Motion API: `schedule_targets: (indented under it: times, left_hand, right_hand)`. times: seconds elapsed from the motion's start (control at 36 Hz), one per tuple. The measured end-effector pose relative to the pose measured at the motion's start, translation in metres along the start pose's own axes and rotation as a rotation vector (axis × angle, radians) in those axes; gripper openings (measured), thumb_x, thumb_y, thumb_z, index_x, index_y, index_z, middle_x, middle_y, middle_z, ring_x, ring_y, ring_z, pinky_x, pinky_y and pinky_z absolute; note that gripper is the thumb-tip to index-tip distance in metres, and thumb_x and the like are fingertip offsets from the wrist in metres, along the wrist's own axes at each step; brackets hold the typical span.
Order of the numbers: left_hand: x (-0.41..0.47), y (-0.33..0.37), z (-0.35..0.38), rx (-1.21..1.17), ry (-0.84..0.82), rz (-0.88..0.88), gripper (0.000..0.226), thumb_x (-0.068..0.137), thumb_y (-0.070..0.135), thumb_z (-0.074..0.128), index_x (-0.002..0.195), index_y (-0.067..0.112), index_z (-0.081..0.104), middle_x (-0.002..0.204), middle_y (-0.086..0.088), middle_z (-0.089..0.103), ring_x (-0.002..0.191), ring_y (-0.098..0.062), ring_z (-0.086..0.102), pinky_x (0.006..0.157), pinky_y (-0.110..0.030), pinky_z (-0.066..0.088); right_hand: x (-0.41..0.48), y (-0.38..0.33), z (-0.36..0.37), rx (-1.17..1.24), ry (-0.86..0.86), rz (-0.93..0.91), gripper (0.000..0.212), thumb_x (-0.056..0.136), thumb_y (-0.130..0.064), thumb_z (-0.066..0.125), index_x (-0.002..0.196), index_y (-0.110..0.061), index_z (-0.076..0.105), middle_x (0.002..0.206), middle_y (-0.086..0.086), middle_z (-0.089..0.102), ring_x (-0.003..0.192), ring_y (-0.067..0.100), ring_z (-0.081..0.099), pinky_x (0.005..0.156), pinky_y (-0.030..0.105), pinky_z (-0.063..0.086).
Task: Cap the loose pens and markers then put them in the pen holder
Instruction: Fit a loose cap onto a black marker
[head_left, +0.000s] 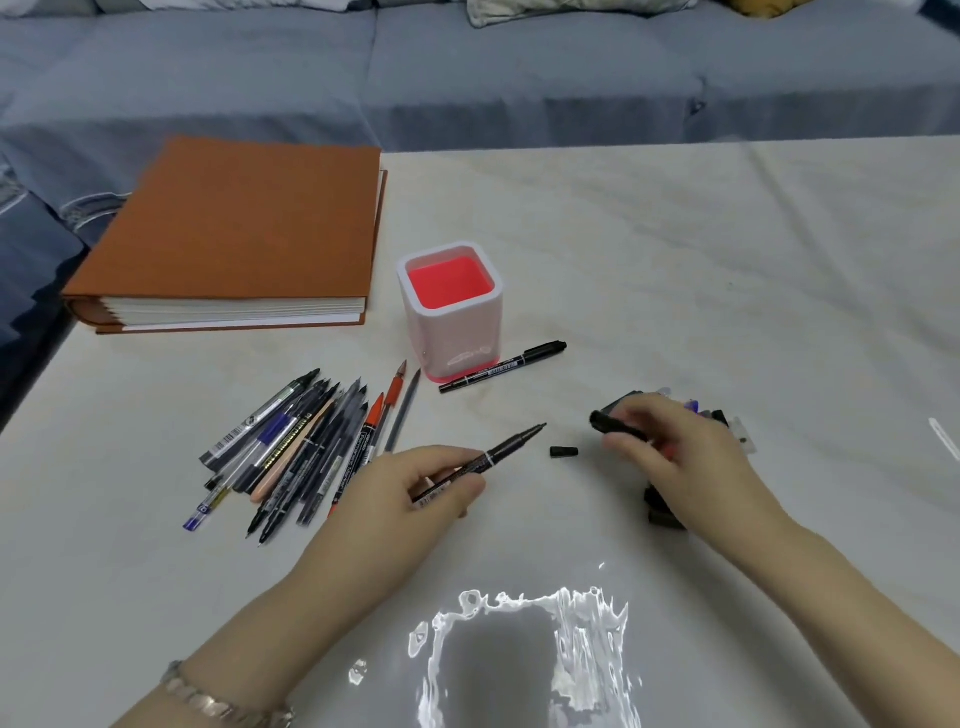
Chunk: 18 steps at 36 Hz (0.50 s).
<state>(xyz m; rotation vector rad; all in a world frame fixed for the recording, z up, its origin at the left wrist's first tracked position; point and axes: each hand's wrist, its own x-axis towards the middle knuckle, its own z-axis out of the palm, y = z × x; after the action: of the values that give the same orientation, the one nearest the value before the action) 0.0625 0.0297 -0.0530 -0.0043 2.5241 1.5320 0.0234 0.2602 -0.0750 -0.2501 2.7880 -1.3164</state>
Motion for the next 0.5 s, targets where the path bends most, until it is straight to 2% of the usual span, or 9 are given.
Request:
schedule_targets:
  times: [0.06,0.11,0.25,0.39,0.5]
  left_hand:
    - [-0.002,0.000,0.000,0.011,-0.003,0.013,0.032,0.080,0.024,0.065,0.071,0.054,0.064,0.076,0.027,0.068,0.070,-0.001,0.064,0.072,-0.015,0.049]
    - [-0.004,0.001,0.000,0.021,-0.004,0.027,0.033,0.079,0.026,0.065,0.072,0.058,0.063,0.080,0.027,0.068,0.072,-0.001,0.065,0.075,-0.021,0.051]
    - [-0.007,0.005,0.000,0.014,0.002,0.049,0.037,0.079,0.023,0.066,0.073,0.059,0.063,0.079,0.024,0.069,0.070,0.002,0.065,0.076,-0.022,0.052]
    - [-0.009,0.006,-0.001,0.000,-0.005,0.054,0.032,0.079,0.023,0.066,0.082,0.055,0.064,0.080,0.022,0.069,0.072,0.001,0.065,0.078,-0.025,0.053]
    - [-0.010,0.007,-0.001,-0.023,-0.017,0.066,0.034,0.079,0.022,0.066,0.075,0.056,0.065,0.081,0.025,0.069,0.072,0.002,0.066,0.076,-0.022,0.052]
  right_hand:
    - [-0.005,-0.014,-0.007,0.229,0.011,0.010,0.016,0.082,-0.012,0.062,0.080,-0.027,0.064,0.070,-0.010,0.065,0.058,0.005,0.054,0.059,0.010,0.041]
    - [-0.008,-0.025,-0.011,0.339,0.011,0.005,0.021,0.081,-0.010,0.063,0.080,-0.030,0.069,0.070,-0.017,0.067,0.060,0.001,0.056,0.059,0.011,0.043]
    - [-0.012,-0.037,-0.017,0.340,-0.014,0.002,0.023,0.080,-0.010,0.064,0.078,-0.031,0.070,0.071,-0.016,0.068,0.061,0.001,0.056,0.063,0.017,0.045]
    - [-0.013,-0.041,-0.016,0.276,-0.040,-0.010,0.025,0.081,-0.011,0.063,0.078,-0.035,0.068,0.071,-0.024,0.066,0.067,0.001,0.057,0.064,0.011,0.043]
    - [-0.014,-0.044,-0.015,0.285,-0.065,-0.007,0.023,0.081,-0.010,0.062,0.078,-0.032,0.066,0.067,-0.026,0.065,0.065,-0.003,0.057,0.062,0.007,0.041]
